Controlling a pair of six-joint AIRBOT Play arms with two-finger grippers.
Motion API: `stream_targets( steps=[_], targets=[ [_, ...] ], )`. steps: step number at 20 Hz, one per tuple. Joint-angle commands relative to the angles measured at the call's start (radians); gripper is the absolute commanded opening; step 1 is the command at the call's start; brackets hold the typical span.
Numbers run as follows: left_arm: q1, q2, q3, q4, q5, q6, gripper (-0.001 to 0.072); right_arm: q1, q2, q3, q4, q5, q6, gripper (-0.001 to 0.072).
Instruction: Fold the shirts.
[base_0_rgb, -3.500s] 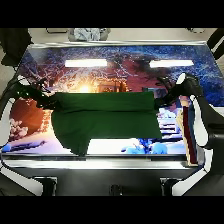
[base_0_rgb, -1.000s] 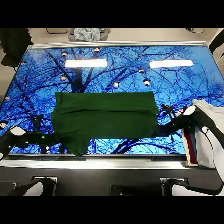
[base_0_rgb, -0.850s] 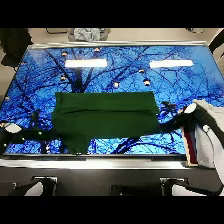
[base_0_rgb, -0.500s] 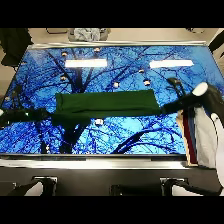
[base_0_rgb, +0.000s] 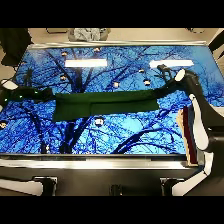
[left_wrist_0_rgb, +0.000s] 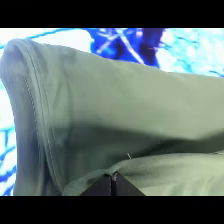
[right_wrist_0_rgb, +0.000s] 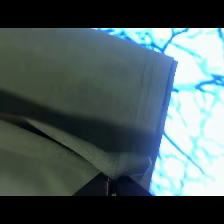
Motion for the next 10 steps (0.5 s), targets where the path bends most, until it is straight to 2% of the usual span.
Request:
stream_targets(
  steps=[1, 2, 3, 4, 5, 6, 8, 10],
  targets=[
    [-0.02, -0.164, 0.101, -0.006, -0.05, -0.018, 0.0021, 0.006, -0.088, 0.032, 0.062, 0.0, 0.025, 0.0041],
    [-0.024, -0.176, 0.101, -0.01, -0.05, -0.018, 0.0023, 0.006, -0.093, 0.032, 0.063, 0.011, 0.025, 0.0042],
    [-0.025, -0.178, 0.102, -0.017, -0.05, -0.018, 0.0069, 0.006, -0.09, 0.033, 0.063, 0.018, 0.024, 0.0051],
    [-0.024, -0.175, 0.113, -0.016, -0.053, -0.018, 0.0293, -0.002, -0.076, 0.035, 0.061, 0.026, 0.011, 0.0179],
    [-0.017, -0.17, 0.137, -0.016, -0.081, -0.018, 0.0558, -0.016, -0.054, 0.043, 0.058, 0.044, -0.021, 0.05],
    [-0.006, -0.164, 0.167, -0.016, -0.119, -0.018, 0.0558, -0.033, -0.032, 0.053, 0.062, 0.064, -0.043, 0.0714],
    [0.013, -0.139, 0.224, -0.016, -0.187, -0.018, 0.0534, -0.096, 0.0, 0.055, 0.069, 0.071, -0.047, 0.071],
    [0.018, -0.085, 0.239, -0.016, -0.199, -0.017, 0.0533, -0.168, -0.021, 0.052, 0.168, 0.089, -0.039, 0.0711]
  ],
)
